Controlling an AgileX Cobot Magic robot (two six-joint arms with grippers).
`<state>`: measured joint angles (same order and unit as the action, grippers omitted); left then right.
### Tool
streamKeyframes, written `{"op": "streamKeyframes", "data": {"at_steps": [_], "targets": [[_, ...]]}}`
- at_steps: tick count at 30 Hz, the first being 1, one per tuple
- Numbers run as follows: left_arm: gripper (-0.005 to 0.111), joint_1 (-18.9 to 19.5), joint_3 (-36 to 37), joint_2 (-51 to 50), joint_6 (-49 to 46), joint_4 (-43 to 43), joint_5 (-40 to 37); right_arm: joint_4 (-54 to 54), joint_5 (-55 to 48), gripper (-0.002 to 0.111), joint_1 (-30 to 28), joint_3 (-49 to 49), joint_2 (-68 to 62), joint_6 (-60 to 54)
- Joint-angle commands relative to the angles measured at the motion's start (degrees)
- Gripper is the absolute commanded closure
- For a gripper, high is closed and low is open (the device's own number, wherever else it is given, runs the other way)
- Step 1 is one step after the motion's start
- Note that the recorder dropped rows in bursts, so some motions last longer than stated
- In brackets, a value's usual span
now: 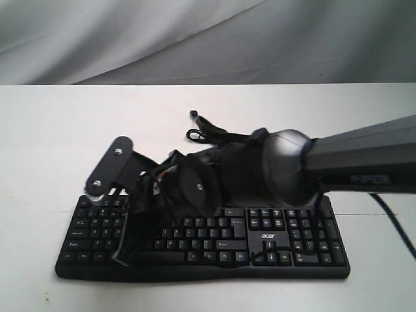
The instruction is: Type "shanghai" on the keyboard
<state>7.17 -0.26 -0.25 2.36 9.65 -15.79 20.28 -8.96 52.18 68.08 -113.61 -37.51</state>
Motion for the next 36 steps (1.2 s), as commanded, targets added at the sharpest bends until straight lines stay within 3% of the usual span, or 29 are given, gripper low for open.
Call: {"op": "streamKeyframes", "data": {"at_steps": [1, 14, 36], "targets": [[0.107, -0.42, 0.26, 0.25, 0.25, -0.10, 0.57, 1.59, 4.57, 0.108, -2.65, -7.33, 4.13, 0.34], [0.107, -0.42, 0.26, 0.25, 0.25, -0.10, 0.57, 2.17, 6.98, 0.108, -5.49, -10.72, 3.33, 0.34], [0.107, -0.42, 0.26, 0.25, 0.25, -0.10, 0.57, 2.17, 9.38, 0.108, -4.20, -10.60, 1.73, -0.56]]}}
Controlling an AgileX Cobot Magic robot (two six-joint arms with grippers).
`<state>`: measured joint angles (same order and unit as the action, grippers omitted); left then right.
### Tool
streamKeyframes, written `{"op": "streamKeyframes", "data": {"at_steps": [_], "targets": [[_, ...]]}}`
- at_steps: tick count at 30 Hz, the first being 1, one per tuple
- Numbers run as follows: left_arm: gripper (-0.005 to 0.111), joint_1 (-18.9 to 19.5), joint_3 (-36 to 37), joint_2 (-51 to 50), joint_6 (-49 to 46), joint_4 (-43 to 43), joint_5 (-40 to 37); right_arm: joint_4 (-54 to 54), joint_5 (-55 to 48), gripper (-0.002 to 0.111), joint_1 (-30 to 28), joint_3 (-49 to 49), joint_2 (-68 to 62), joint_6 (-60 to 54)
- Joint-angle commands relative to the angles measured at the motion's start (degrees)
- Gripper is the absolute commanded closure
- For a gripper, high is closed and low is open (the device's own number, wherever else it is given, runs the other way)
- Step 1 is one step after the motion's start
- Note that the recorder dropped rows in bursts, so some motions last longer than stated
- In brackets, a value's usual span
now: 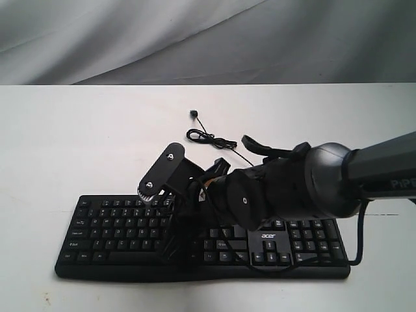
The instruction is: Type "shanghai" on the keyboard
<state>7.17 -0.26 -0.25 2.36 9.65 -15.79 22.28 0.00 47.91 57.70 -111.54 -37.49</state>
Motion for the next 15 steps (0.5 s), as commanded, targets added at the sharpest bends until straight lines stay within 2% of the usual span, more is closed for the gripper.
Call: {"op": "streamKeyframes", "data": {"at_steps": [1, 15], "targets": [[0.107, -0.42, 0.26, 0.25, 0.25, -0.10, 0.57, 0.18, 0.42, 0.108, 0.07, -0.22, -0.76, -0.58], [0.107, -0.42, 0.26, 0.25, 0.25, -0.10, 0.57, 0.44, 0.32, 0.108, 0.11, -0.22, -1.97, -0.58]]}}
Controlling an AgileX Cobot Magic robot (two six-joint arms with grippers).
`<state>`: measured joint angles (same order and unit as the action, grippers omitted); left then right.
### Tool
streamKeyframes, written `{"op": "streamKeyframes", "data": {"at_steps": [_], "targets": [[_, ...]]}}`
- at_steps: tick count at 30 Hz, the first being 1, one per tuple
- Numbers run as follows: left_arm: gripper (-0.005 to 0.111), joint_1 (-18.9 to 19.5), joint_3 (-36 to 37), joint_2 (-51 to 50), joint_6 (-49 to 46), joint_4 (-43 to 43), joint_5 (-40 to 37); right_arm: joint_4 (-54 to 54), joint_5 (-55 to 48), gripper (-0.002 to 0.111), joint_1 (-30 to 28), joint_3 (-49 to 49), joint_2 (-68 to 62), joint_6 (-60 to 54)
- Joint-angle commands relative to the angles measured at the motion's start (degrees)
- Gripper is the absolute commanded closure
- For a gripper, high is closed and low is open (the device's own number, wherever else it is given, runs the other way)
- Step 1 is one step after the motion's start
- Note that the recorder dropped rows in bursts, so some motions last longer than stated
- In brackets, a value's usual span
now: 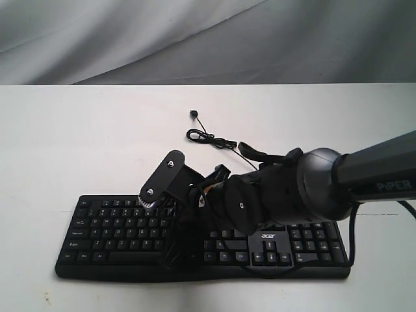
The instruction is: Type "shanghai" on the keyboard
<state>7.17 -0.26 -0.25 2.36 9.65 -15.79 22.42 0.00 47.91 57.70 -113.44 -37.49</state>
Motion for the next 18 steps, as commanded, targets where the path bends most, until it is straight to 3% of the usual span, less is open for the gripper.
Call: {"op": "streamKeyframes", "data": {"at_steps": [1, 18], "targets": [[0.107, -0.42, 0.26, 0.25, 0.25, -0.10, 0.57, 0.30, 0.32, 0.108, 0.11, -0.22, -0.07, -0.58], [0.107, -0.42, 0.26, 0.25, 0.25, -0.10, 0.57, 0.06, 0.00, 0.108, 0.11, -0.22, -0.27, -0.58]]}}
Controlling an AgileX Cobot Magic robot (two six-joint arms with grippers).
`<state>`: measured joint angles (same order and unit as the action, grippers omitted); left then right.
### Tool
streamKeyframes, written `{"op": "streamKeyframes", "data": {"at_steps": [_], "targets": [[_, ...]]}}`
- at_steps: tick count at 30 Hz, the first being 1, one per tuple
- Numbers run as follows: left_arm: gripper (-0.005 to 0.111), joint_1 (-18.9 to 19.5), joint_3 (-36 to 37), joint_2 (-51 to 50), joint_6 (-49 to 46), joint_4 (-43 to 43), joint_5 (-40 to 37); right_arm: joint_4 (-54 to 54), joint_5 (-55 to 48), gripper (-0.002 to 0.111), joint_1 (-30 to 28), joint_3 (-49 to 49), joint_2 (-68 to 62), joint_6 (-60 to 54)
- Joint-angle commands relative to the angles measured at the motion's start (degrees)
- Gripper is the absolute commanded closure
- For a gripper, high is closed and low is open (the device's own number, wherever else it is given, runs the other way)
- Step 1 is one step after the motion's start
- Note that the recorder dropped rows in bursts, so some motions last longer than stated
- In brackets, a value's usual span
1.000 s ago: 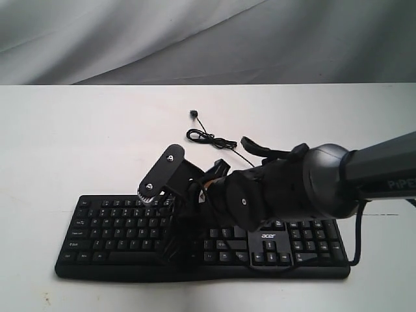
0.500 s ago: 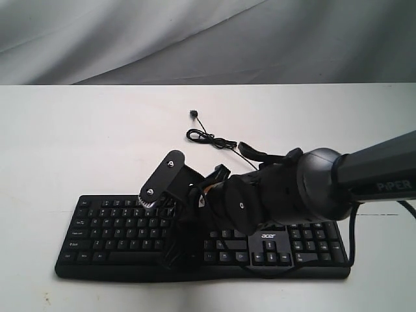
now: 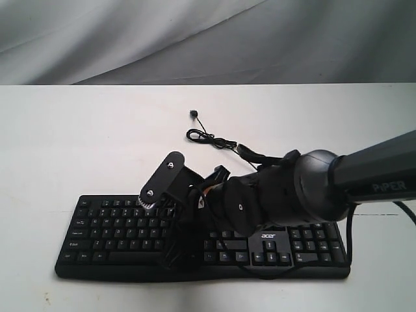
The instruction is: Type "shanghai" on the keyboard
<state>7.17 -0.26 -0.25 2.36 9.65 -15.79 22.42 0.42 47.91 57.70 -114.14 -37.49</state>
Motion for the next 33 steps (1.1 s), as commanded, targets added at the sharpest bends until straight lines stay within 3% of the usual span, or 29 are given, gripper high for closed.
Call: {"op": "streamKeyframes", "data": {"at_steps": [1, 9, 20, 33], "targets": [[0.107, -0.42, 0.26, 0.25, 0.25, -0.10, 0.57, 0.06, -0.42, 0.108, 0.11, -0.22, 0.73, -0.58], [0.107, -0.42, 0.26, 0.25, 0.25, -0.10, 0.57, -0.13, -2.17, 0.108, 0.11, -2.34, 10.95, -0.58], [0.107, -0.42, 0.26, 0.25, 0.25, -0.10, 0.57, 11.25, 0.82, 0.108, -0.13, -21.68, 41.01, 0.36], [0.107, -0.42, 0.26, 0.25, 0.25, -0.10, 0.57, 19.36, 17.97, 0.108, -0.13, -37.94, 60.59, 0.44]]}}
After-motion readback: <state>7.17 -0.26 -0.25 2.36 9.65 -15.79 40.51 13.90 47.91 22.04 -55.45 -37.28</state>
